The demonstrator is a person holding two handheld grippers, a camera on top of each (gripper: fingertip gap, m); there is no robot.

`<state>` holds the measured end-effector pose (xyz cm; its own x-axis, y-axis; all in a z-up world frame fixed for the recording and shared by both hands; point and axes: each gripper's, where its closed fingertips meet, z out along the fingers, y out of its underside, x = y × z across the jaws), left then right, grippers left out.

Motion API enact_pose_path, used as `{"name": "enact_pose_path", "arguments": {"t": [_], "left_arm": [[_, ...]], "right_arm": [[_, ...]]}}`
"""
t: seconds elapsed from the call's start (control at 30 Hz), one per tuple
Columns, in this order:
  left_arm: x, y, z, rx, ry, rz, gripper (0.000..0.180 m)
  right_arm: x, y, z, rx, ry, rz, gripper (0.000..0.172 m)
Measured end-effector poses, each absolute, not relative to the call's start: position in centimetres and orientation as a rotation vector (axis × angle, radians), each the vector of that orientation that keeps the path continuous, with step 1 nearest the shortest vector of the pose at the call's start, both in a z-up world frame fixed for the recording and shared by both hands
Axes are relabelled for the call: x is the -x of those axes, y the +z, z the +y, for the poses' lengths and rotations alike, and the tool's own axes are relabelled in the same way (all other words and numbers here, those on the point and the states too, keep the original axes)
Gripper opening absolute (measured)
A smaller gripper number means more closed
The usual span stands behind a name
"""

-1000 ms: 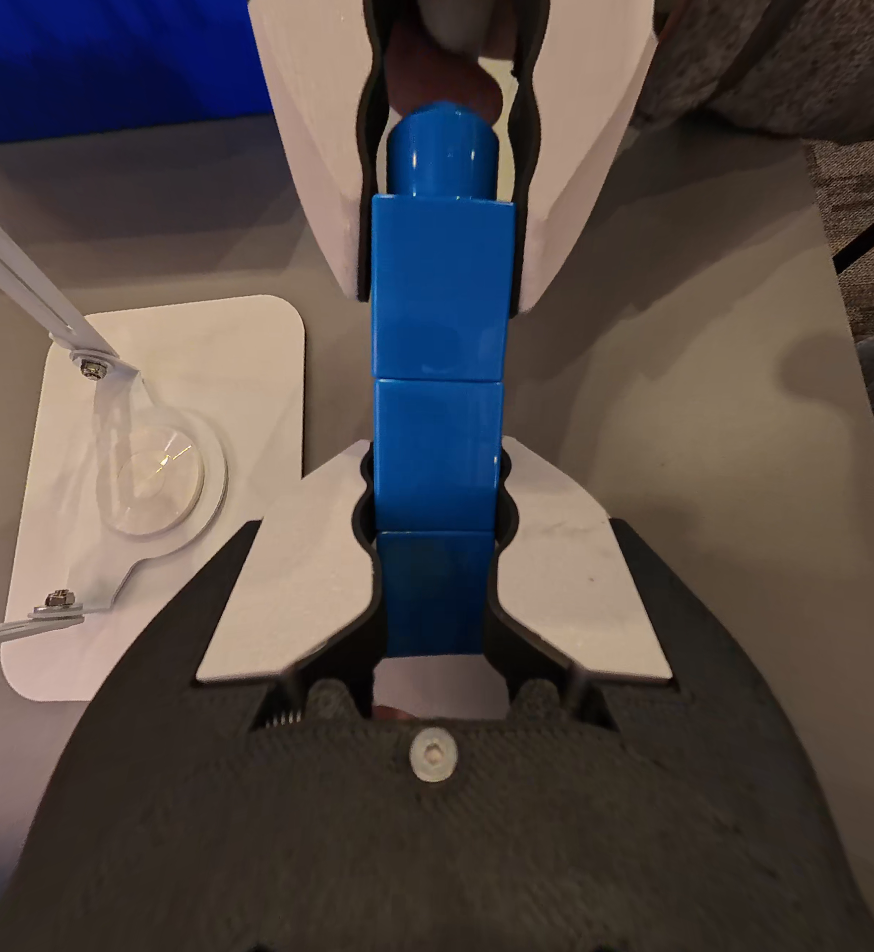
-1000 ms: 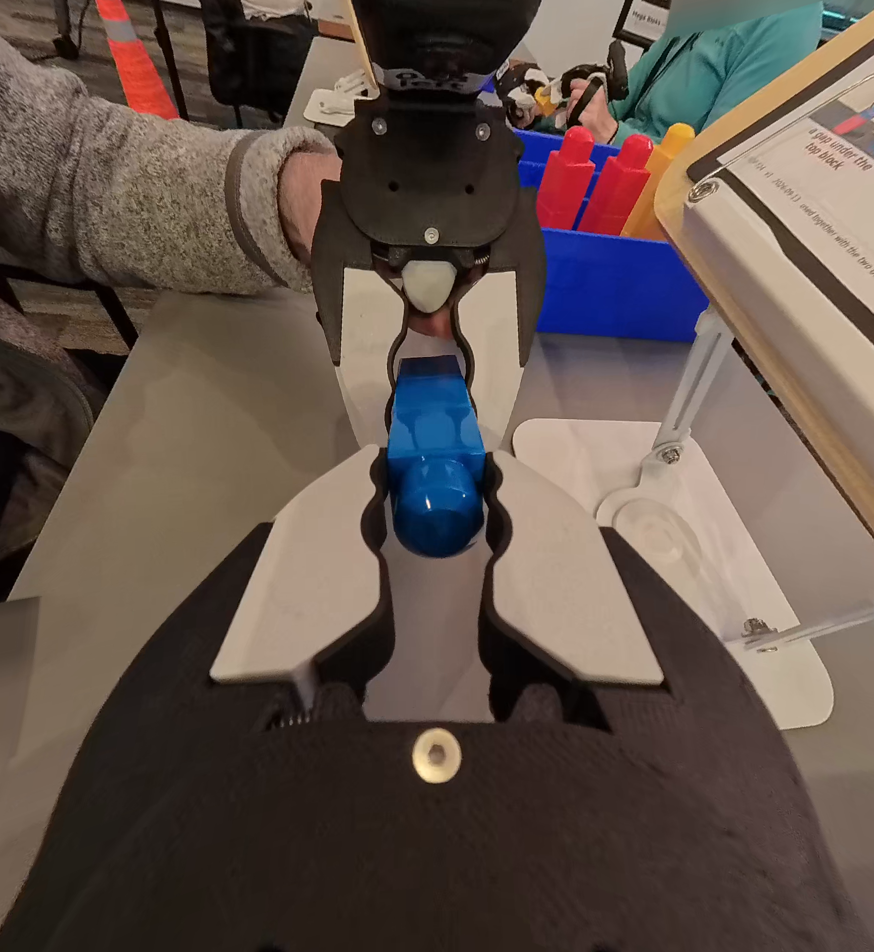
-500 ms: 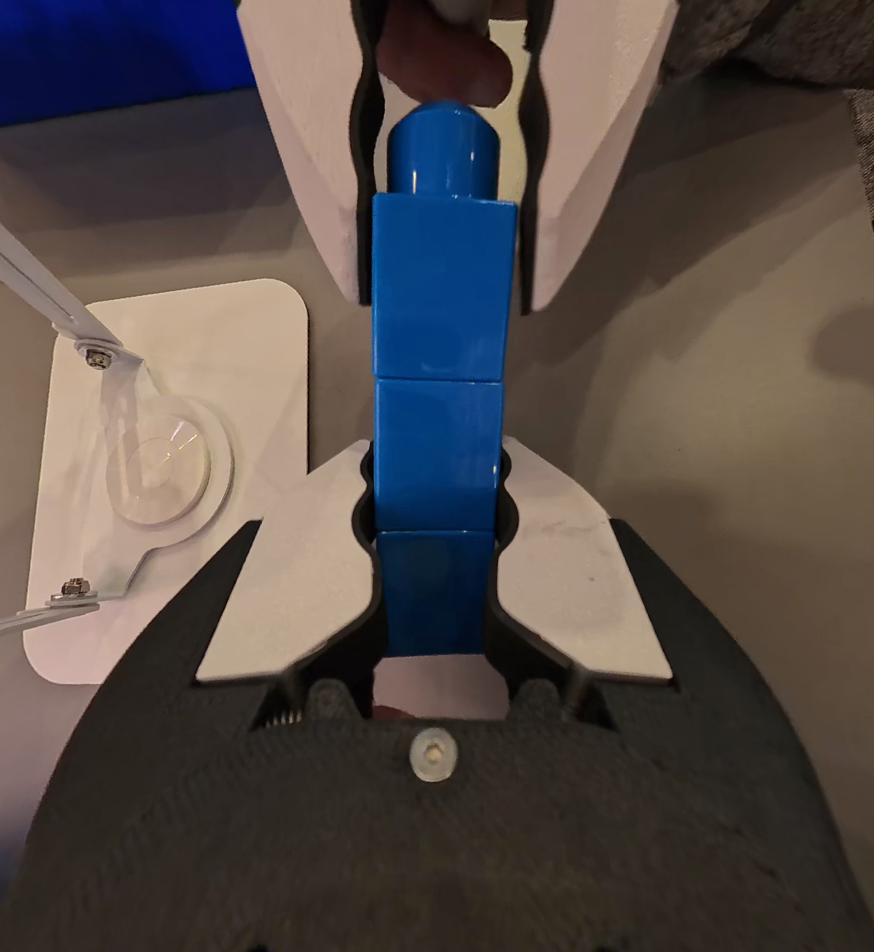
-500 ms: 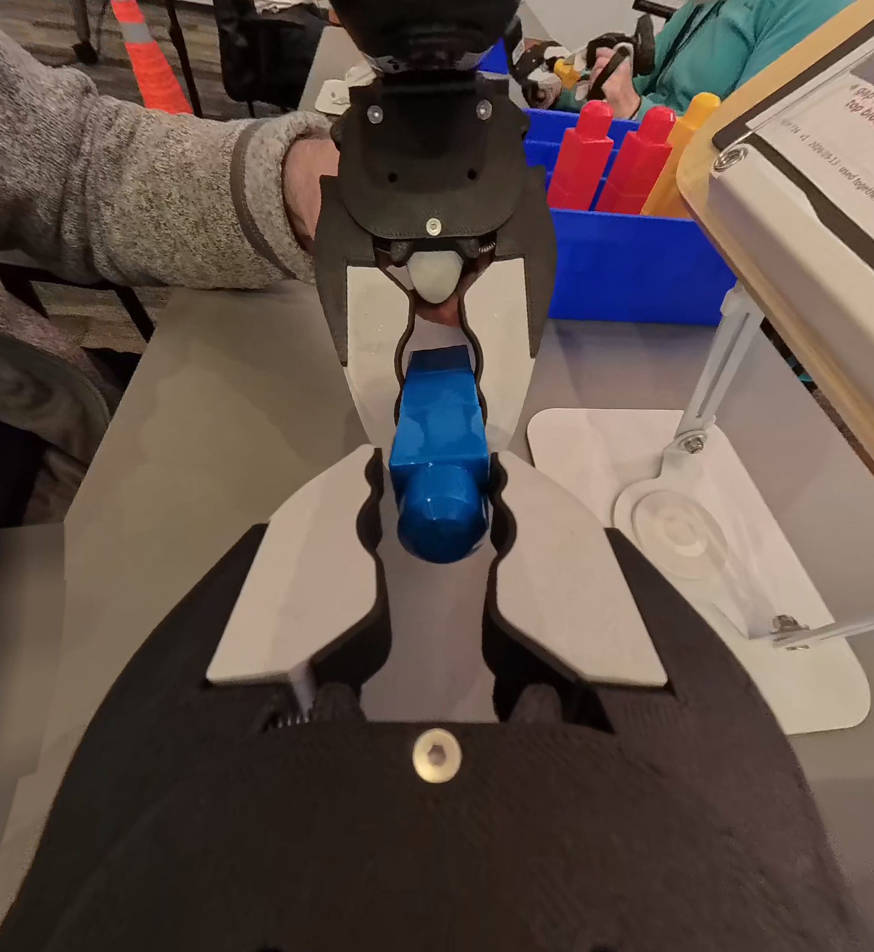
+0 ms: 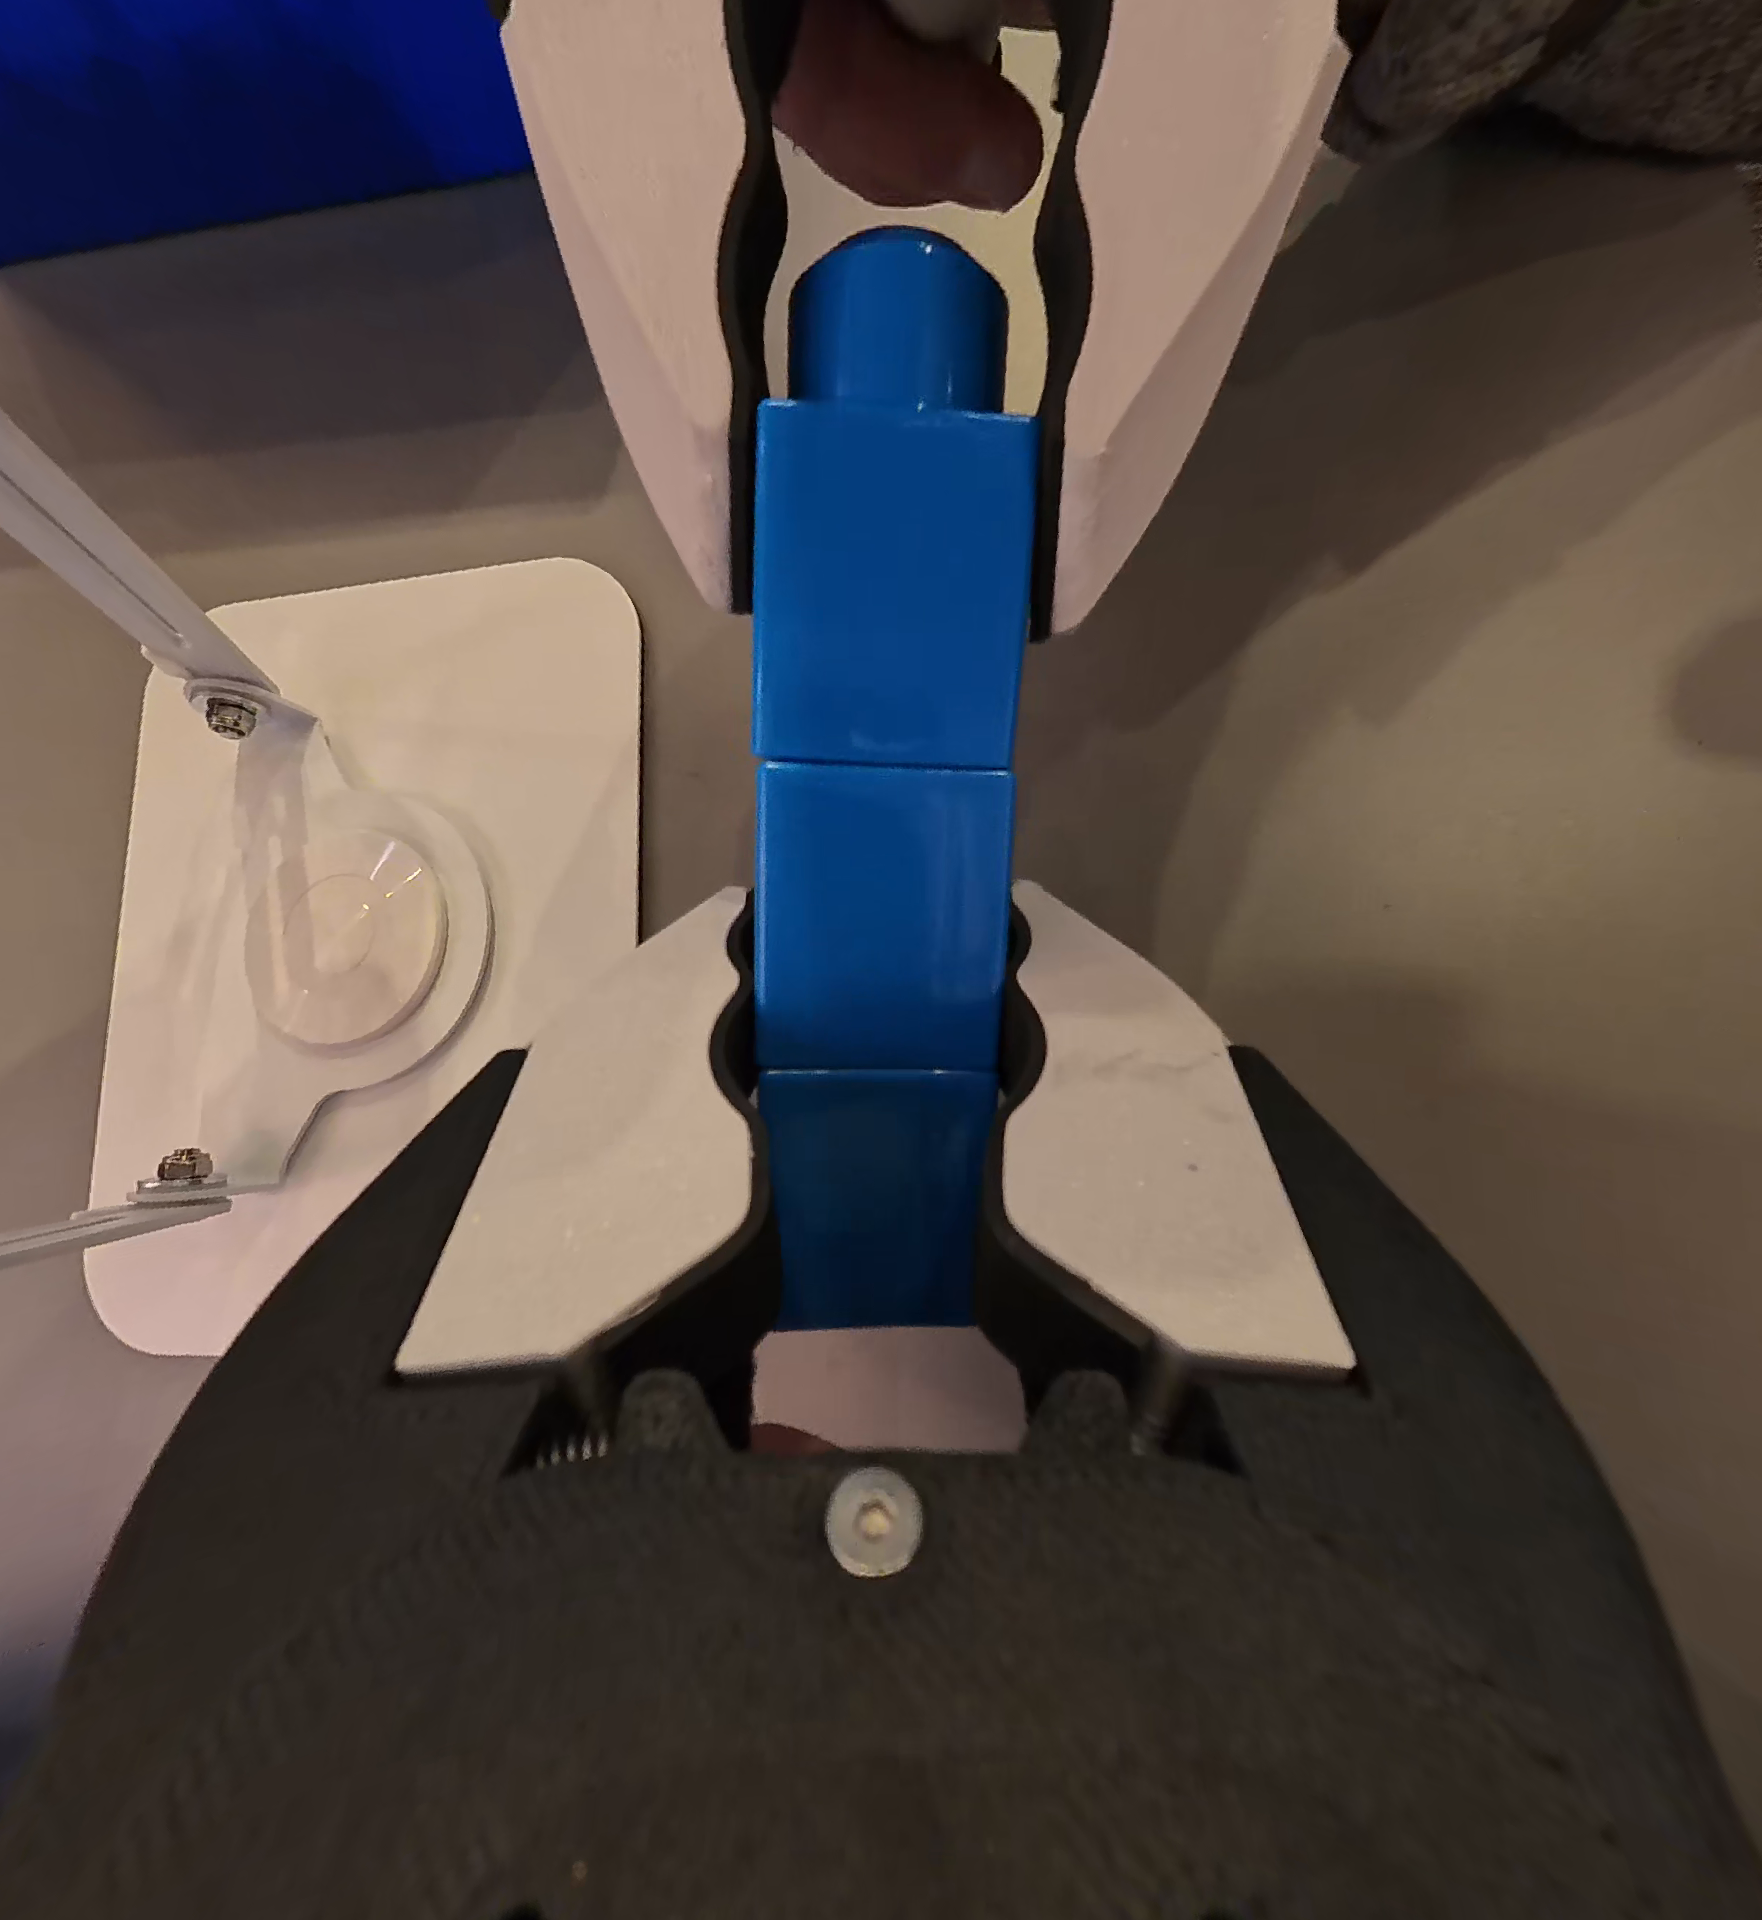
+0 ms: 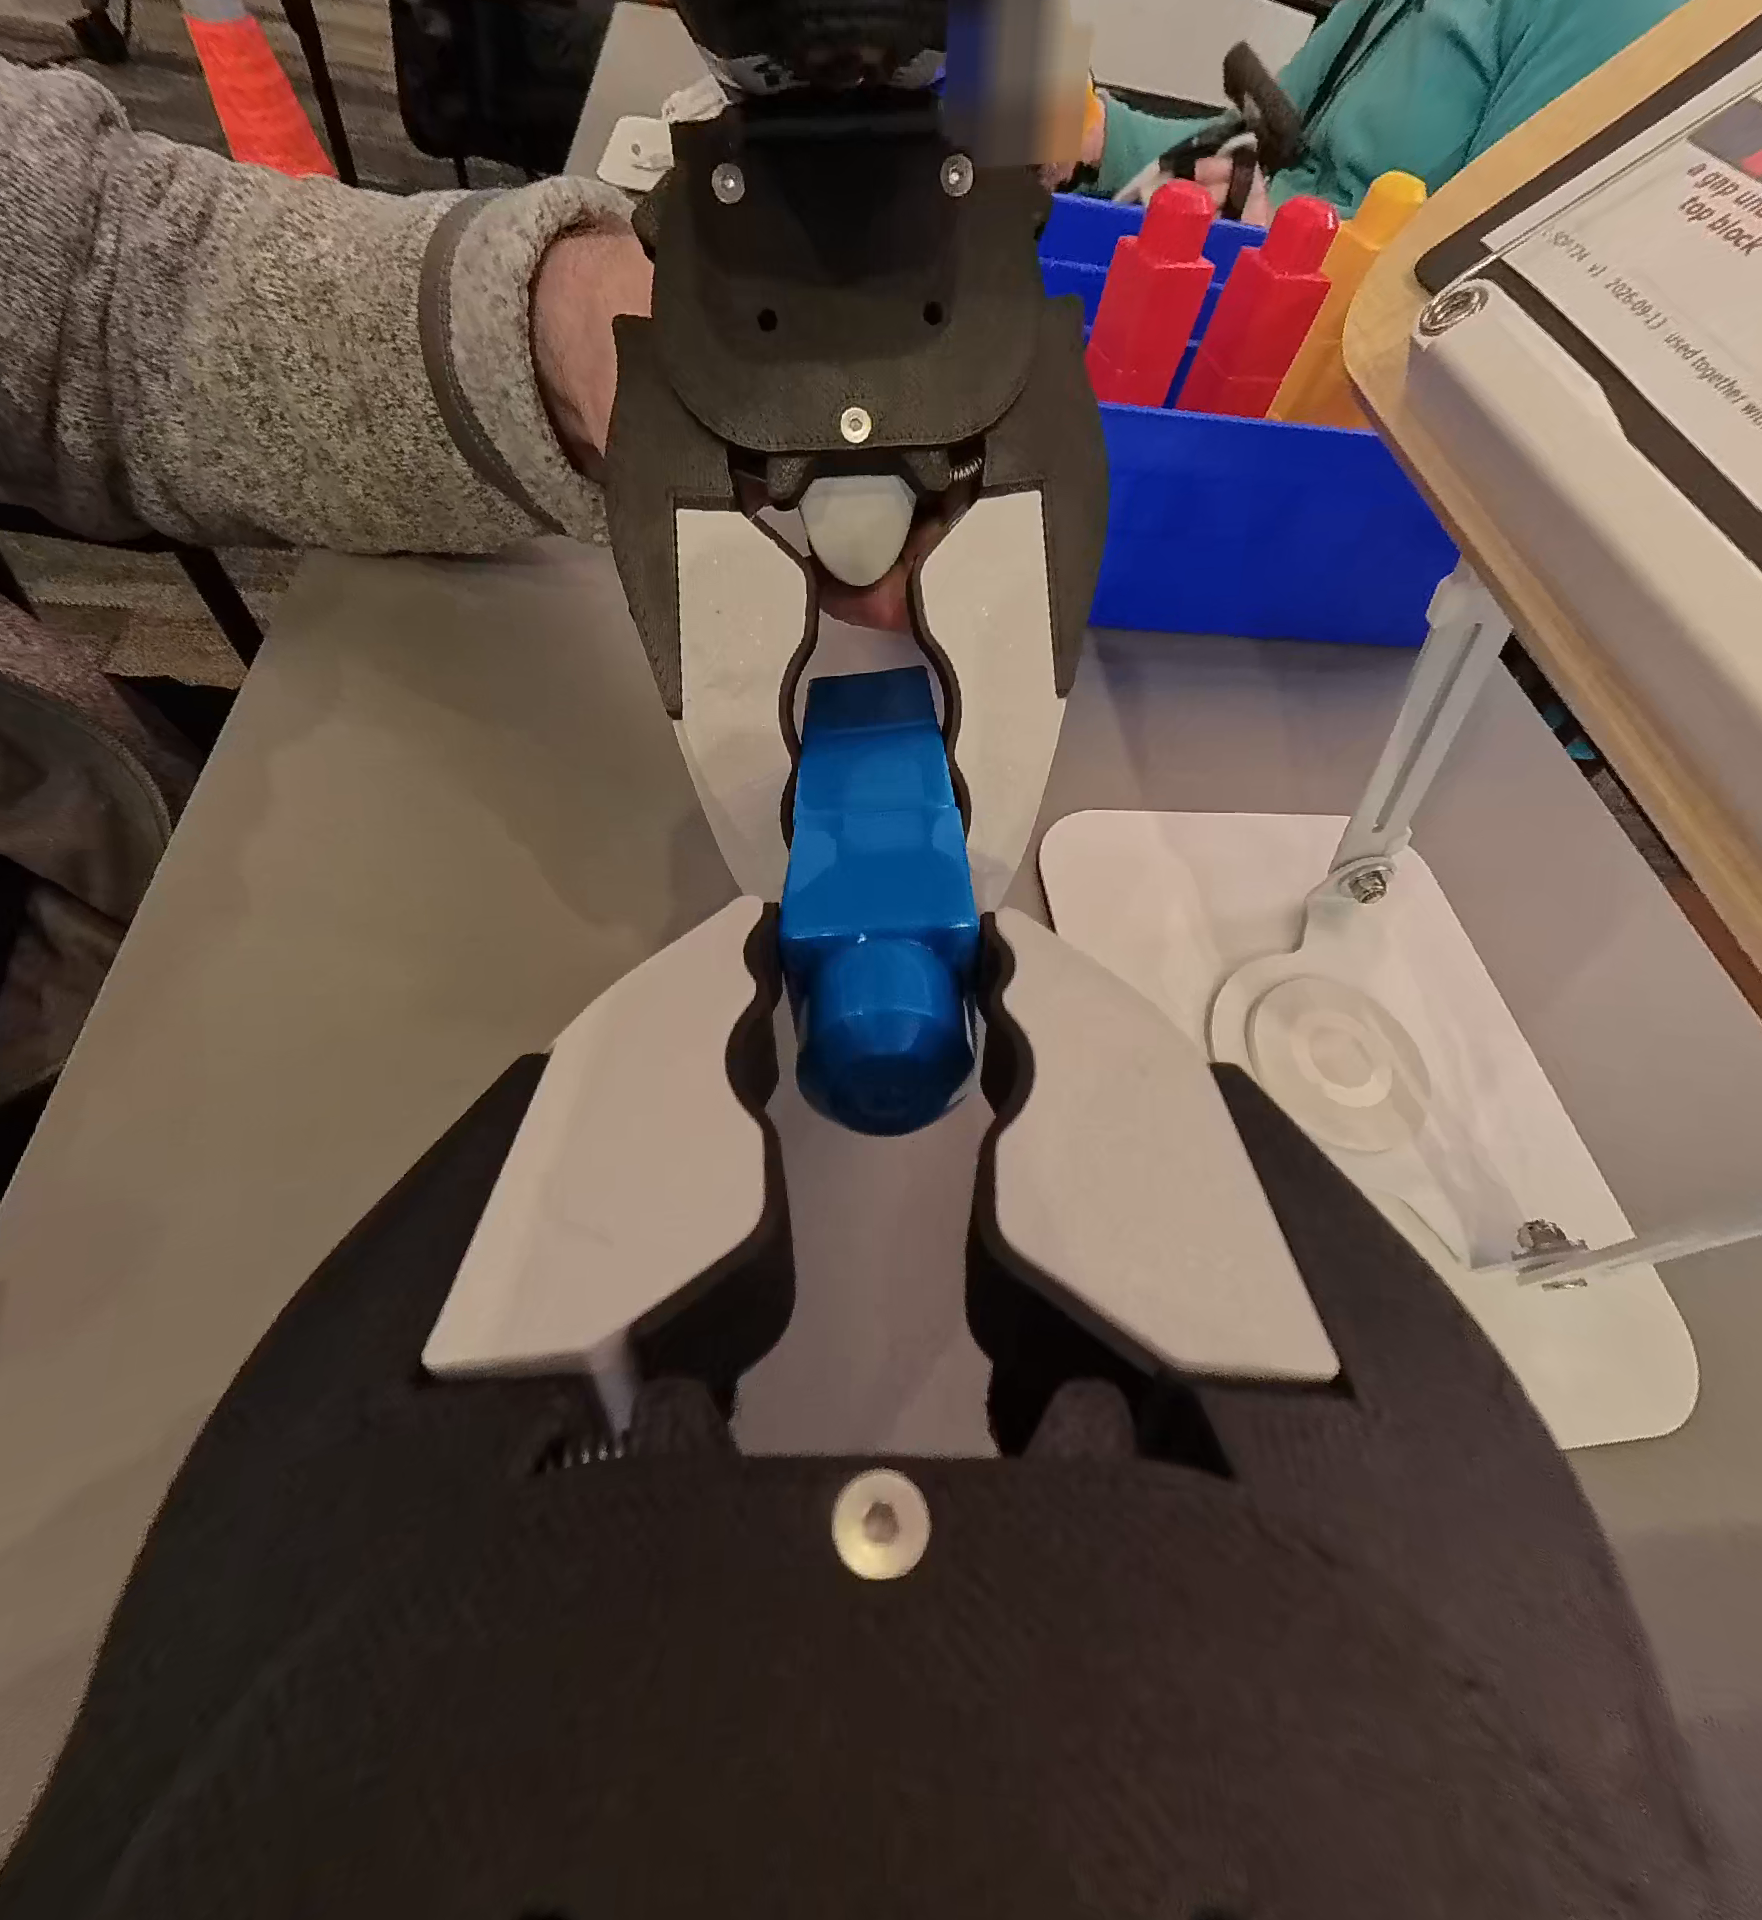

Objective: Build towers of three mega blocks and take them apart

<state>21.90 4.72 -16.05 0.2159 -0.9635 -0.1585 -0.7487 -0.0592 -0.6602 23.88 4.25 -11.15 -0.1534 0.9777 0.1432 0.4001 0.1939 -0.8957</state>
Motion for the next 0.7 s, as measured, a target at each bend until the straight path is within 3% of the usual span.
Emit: {"name": "enact_pose_path", "arguments": {"t": [0.7], "left_arm": [[-22.12,-15.46,4.66,1.823,-0.428,1.580,0.042]], "right_arm": [[-24.06,-10.71,4.13,1.257,0.898,-1.694,0.036]]}}
